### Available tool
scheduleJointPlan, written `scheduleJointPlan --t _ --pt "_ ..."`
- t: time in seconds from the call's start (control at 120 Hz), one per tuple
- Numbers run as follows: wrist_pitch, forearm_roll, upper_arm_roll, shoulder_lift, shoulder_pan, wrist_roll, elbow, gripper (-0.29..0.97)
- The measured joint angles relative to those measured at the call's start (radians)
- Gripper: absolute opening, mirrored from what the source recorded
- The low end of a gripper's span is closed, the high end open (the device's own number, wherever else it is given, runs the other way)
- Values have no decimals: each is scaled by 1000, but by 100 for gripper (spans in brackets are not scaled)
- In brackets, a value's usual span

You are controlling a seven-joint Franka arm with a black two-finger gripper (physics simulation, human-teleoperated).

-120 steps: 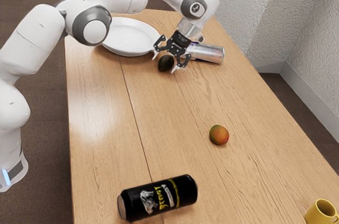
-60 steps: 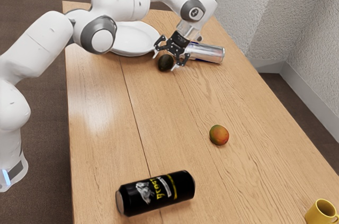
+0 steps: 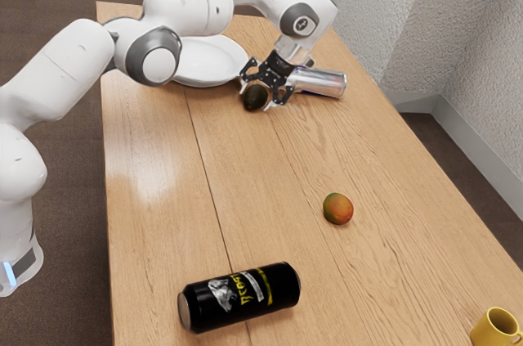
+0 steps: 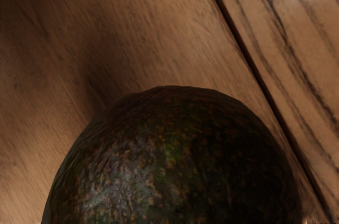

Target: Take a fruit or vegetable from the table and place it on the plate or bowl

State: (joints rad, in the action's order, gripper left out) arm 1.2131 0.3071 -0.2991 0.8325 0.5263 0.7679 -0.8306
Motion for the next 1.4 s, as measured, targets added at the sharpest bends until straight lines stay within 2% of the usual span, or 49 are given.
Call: scheduleJointPlan --t 0.05,0.192,0.383,0.5,0.658,0.742,0.908,1.167,1.4 --pt "0 4 0 0 -1 0 -1 42" --pt "-6 9 0 -5 -3 4 -1 33" --pt "-107 11 -18 -95 -28 28 8 30" --pt "-172 0 -18 -276 -58 47 -75 30" --pt "-170 -44 7 -636 3 43 -462 30" --pt "-124 -69 56 -722 20 18 -585 30" --pt "6 -89 88 -735 146 -83 -682 30" --pt "187 -99 97 -625 296 -282 -689 29" --pt "291 -103 115 -605 330 -452 -688 29"
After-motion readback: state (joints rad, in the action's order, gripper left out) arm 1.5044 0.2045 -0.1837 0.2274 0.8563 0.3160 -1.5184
